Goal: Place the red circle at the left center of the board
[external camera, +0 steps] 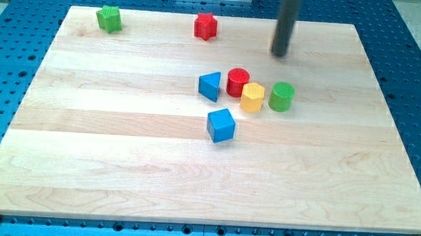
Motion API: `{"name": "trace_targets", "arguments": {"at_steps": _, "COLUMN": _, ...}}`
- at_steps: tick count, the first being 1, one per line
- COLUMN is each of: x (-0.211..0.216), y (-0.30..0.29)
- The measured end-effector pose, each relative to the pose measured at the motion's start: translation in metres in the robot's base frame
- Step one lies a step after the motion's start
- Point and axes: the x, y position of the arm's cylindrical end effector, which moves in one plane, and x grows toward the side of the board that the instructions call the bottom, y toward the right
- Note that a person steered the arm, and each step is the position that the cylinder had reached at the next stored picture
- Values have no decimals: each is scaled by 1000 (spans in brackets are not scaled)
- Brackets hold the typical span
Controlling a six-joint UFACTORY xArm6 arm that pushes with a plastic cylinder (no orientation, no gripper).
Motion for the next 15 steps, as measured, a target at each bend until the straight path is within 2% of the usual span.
{"name": "trace_targets", "arguments": {"at_steps": 1, "x": -4, "y": 6}}
{"name": "trace_targets", "arguments": {"at_steps": 2, "x": -15, "y": -27}}
{"name": "trace_targets", "arguments": {"at_steps": 3, "x": -34, "y": 18}}
{"name": "trace_targets", "arguments": {"at_steps": 4, "x": -33, "y": 26}}
{"name": "trace_targets", "arguments": {"at_steps": 6, "x": -5, "y": -1}}
{"name": "trace_targets", "arguments": {"at_steps": 8, "x": 89, "y": -24}}
{"name": "trace_targets", "arguments": {"at_steps": 10, "x": 94, "y": -129}}
{"name": "trace_targets", "arguments": {"at_steps": 11, "x": 128, "y": -144}}
{"name": "trace_targets", "arguments": {"at_steps": 12, "x": 140, "y": -147}}
{"name": "trace_targets", "arguments": {"at_steps": 14, "x": 98, "y": -129}}
{"name": "trace_targets", "arguments": {"at_steps": 15, "x": 125, "y": -105}}
